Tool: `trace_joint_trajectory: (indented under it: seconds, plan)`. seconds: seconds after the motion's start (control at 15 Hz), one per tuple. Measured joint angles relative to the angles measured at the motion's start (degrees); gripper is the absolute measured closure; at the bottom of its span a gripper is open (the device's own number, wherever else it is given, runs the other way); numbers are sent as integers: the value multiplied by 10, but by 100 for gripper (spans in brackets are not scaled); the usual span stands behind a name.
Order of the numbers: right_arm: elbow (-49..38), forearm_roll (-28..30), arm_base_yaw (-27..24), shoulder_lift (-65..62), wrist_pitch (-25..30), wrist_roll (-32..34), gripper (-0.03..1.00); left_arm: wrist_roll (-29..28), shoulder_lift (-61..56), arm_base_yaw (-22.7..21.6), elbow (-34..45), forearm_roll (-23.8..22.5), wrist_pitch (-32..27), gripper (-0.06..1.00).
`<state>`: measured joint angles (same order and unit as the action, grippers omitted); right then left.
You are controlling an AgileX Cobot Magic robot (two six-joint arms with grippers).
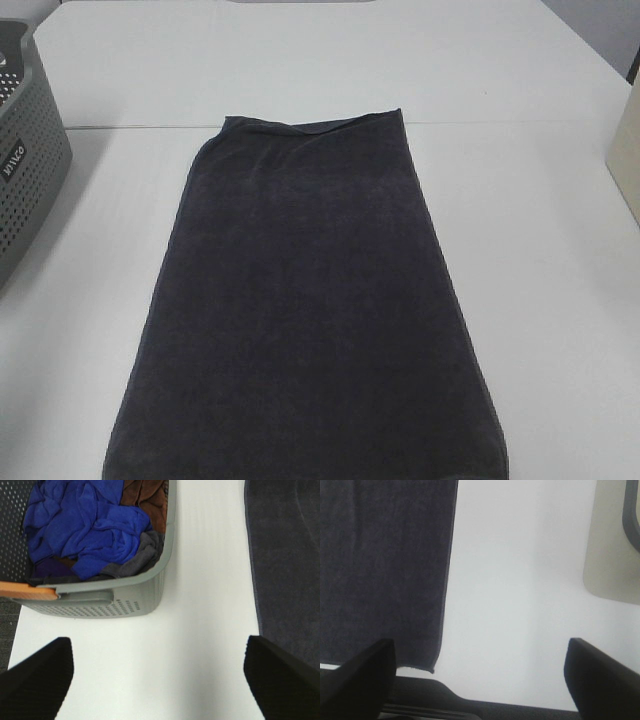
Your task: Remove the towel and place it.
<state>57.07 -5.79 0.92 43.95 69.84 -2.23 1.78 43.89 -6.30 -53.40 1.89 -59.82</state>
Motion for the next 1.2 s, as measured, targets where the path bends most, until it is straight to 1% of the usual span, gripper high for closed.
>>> trace_joint_trajectory:
  seconds: [0.07, 0.2, 0.33, 0.47, 0.53, 0.6, 0.67, 0.8, 0.87, 1.0, 1.2]
  plan:
    - [-34, 2, 0, -45, 0, -2, 10, 0, -23, 0, 19, -3, 0, 8]
    - [-95, 14, 0, -138, 0, -9, 10, 0, -122, 0, 89, -28, 0, 8]
    - [-149, 28, 0, -221, 1, -10, 10, 0, -216, 0, 142, -50, -1, 8]
    - [-186, 38, 0, -292, -1, -10, 10, 0, -312, 0, 187, -52, -6, 8]
    - [-220, 42, 0, -356, -3, -10, 10, 0, -385, 0, 224, -52, -22, 8]
    - [-235, 42, 0, -386, -5, -10, 10, 0, -417, 0, 231, -52, -22, 8]
    - [-251, 42, 0, -418, -6, -10, 10, 0, -438, 0, 232, -51, -22, 8]
    - [-277, 42, 0, -442, -11, -11, 10, 0, -441, 0, 235, -46, -19, 8]
    - [-287, 42, 0, -442, -14, -15, 10, 0, -442, 0, 237, -43, -20, 8]
    - [-303, 42, 0, -442, -53, -30, 10, 0, -442, 0, 237, -41, -19, 8]
    - [-311, 40, 0, -442, -61, -33, 10, 0, -442, 0, 237, -41, -19, 8]
